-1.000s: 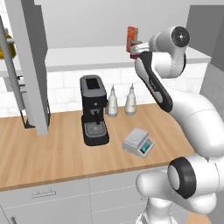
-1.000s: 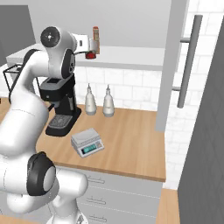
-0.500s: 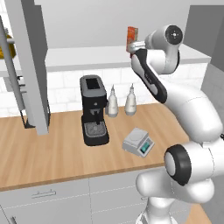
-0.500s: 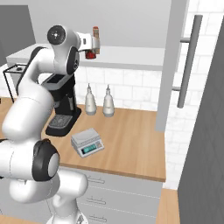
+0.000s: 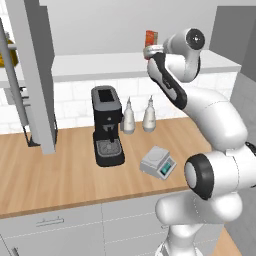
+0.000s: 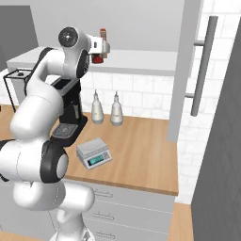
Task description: Pick the canned food and place it on the digital scale for weighing, and close the cabinet.
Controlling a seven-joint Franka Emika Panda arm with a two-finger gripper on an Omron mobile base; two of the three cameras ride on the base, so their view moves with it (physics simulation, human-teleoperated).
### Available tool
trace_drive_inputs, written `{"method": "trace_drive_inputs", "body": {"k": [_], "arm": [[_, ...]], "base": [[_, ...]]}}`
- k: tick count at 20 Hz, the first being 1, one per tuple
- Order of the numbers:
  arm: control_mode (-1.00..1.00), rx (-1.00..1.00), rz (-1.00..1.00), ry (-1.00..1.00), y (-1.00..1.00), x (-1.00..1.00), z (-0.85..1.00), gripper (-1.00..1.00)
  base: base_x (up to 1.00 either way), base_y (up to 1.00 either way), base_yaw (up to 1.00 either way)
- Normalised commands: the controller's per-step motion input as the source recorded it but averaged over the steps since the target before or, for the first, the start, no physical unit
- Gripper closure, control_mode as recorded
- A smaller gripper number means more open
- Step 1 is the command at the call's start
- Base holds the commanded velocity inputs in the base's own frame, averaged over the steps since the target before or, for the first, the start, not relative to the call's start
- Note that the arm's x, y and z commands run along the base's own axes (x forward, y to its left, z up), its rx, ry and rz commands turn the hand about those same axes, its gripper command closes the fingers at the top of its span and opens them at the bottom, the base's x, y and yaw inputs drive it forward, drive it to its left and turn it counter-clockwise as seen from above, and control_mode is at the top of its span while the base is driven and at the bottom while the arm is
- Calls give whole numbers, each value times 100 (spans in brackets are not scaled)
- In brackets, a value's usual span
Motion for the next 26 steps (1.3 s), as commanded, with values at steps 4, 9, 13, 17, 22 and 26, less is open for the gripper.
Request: {"method": "trace_drive_inputs", "body": {"k": [4, 9, 13, 17, 22, 26], "arm": [[-100, 0, 0, 0, 0, 34, -1, -100], [-100, 0, 0, 0, 0, 28, -2, -100], [-100, 0, 0, 0, 0, 23, -5, -100], [-100, 0, 0, 0, 0, 20, -15, -100], [-100, 0, 0, 0, 0, 22, -16, -100], [-100, 0, 0, 0, 0, 17, -4, 100]], "base": [[0, 0, 0], [0, 0, 0], [0, 0, 0], [0, 0, 0], [0, 0, 0], [0, 0, 0]]}}
